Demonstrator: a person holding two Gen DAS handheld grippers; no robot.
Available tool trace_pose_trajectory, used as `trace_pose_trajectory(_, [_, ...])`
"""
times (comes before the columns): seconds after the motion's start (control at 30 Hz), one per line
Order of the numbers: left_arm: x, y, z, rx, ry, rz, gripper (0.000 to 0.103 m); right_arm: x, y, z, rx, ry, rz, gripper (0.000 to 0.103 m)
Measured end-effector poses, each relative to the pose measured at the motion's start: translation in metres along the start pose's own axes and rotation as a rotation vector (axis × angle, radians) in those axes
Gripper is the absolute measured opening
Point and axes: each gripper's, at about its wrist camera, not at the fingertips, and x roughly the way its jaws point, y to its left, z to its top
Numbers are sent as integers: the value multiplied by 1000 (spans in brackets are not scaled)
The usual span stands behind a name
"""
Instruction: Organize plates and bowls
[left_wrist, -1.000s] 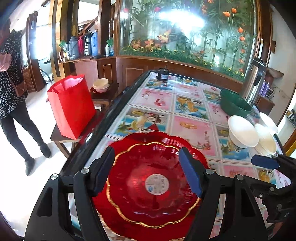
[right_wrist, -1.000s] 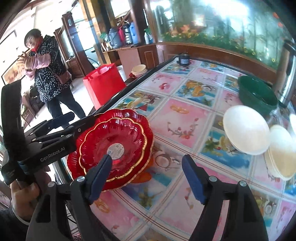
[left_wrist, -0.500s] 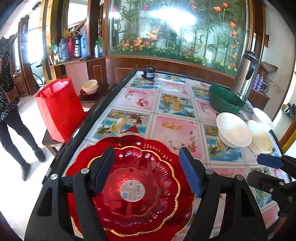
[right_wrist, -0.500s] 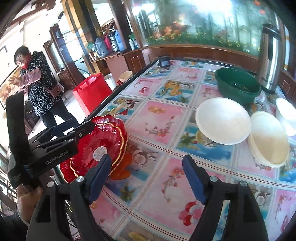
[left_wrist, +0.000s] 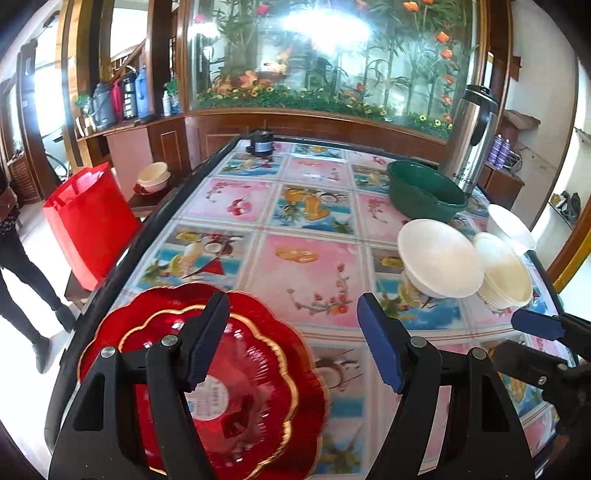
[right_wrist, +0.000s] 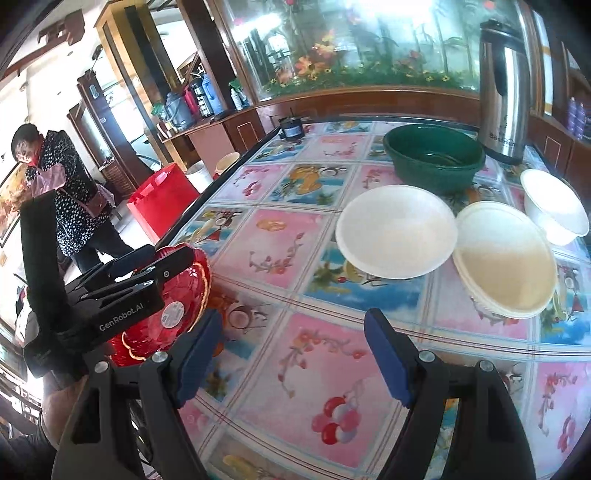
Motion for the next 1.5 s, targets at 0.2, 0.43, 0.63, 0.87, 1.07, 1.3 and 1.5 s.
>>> trace_pose_trajectory(0.2, [5,-27,11,28,3,-31,72,-3,-18,3,27,-3,-26,79])
trace_pose_trajectory(0.43, [15,-60,21,45,14,-75,72,-10,-43,5,71,-23,-53,80])
trace_pose_trajectory(0.63, [25,-85,25,57,28,-104,72,-16,-56,6,95,-44,-65,80])
trace_pose_trajectory(0.87, [34,-105,30,74,38,-122,72,-16,-70,7,114,-42,-78,81])
trace_pose_trajectory(1.07, [40,-111,31,73,44,-120,72,-18,-77,9,112,-46,-86,81])
trace_pose_trajectory(1.3, [45,-117,31,81,54,-117,72,-17,-83,10,117,-40,-90,81])
trace_pose_trajectory(1.5, [47,-116,32,78,59,-114,72,-17,-86,12,118,-42,-88,81])
